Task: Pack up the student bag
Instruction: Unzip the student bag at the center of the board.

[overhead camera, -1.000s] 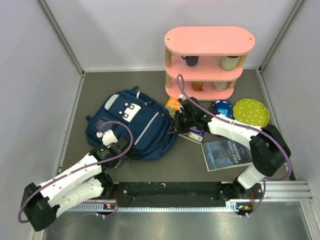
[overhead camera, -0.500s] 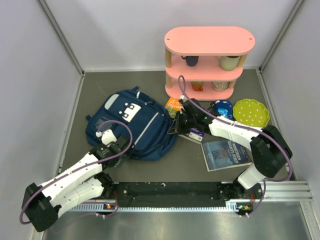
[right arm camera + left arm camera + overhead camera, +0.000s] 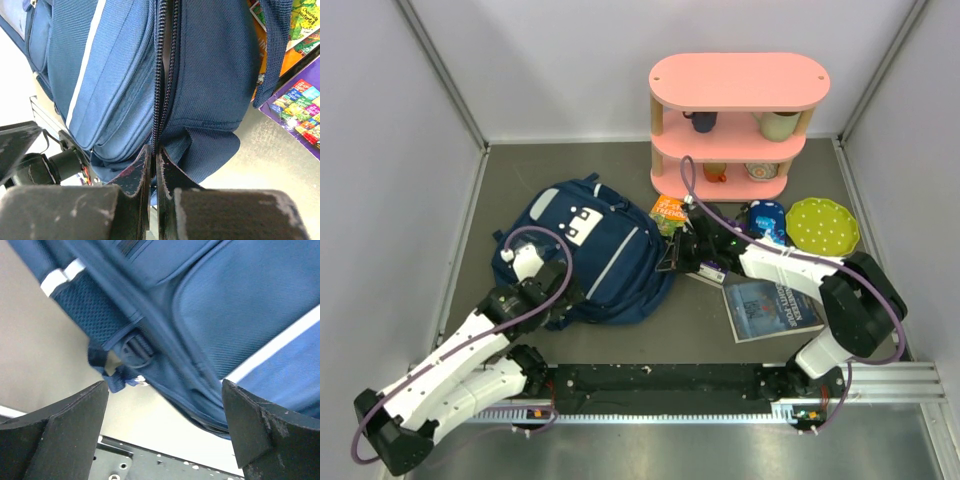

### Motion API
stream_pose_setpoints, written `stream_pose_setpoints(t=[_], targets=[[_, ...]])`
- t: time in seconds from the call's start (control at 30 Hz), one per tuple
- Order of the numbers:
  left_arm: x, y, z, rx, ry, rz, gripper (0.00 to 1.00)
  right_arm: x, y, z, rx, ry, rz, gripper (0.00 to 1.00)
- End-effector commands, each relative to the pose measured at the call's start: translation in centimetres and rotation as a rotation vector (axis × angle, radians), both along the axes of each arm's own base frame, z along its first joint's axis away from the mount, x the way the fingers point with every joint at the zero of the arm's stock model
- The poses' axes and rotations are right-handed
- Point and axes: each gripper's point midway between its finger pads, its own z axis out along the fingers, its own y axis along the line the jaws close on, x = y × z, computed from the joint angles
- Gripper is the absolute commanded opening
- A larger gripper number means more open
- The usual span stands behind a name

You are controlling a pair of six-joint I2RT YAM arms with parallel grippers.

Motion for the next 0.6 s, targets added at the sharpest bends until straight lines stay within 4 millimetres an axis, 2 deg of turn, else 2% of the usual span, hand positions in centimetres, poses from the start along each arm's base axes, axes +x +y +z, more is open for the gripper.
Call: stream_pose_setpoints(t=[0.0, 0.1, 0.17, 0.2, 0.27, 0.3, 0.4, 0.47, 0.5, 0.57], targets=[[2.1, -0.7, 5.6, -0.038, -0.152, -0.05, 0.98, 1.5, 0.3, 2.4, 0.08, -0.09, -0.041, 0.0], [2.6, -1.3, 7.3, -0.037, -0.191, -0.112, 0.98, 0.6, 0.6, 1.9, 0.092, -0.076, -0.03, 0.0], [3.0, -2.0, 8.0, -0.031, -0.212, -0.178, 0.98, -0.2, 1.4, 1.8, 0.125, -0.072, -0.012, 0.05], [3.4, -3.1, 8.5, -0.064, -0.234, -0.222, 0.98, -0.4, 1.8, 2.0, 0.147, -0.079, -0.003, 0.09], [3.8, -4.2, 8.5, -0.06, -0.241, -0.299, 0.98, -1.5, 2.7, 1.6, 0.157, -0.061, 0.016, 0.12], [4.2, -5.5, 8.5, -0.087, -0.247, -0.348, 0.98, -1.7, 3.2, 1.7, 0.166, -0.067, 0.028, 0.17], [4.9, -7.4, 7.9, -0.072, -0.234, -0.462, 0.98, -2.4, 4.0, 1.8, 0.182, -0.065, 0.081, 0.36], [5.1, -7.9, 7.6, -0.058, -0.214, -0.508, 0.98, -2.4, 3.4, 2.1, 0.155, -0.091, 0.08, 0.45], [5.3, -8.3, 7.6, -0.054, -0.201, -0.52, 0.99, -2.1, 2.8, 3.2, 0.155, -0.13, 0.066, 0.6], [5.2, -9.2, 7.8, -0.073, -0.199, -0.568, 0.99, -1.7, 1.1, 3.0, 0.094, -0.159, 0.021, 0.69]])
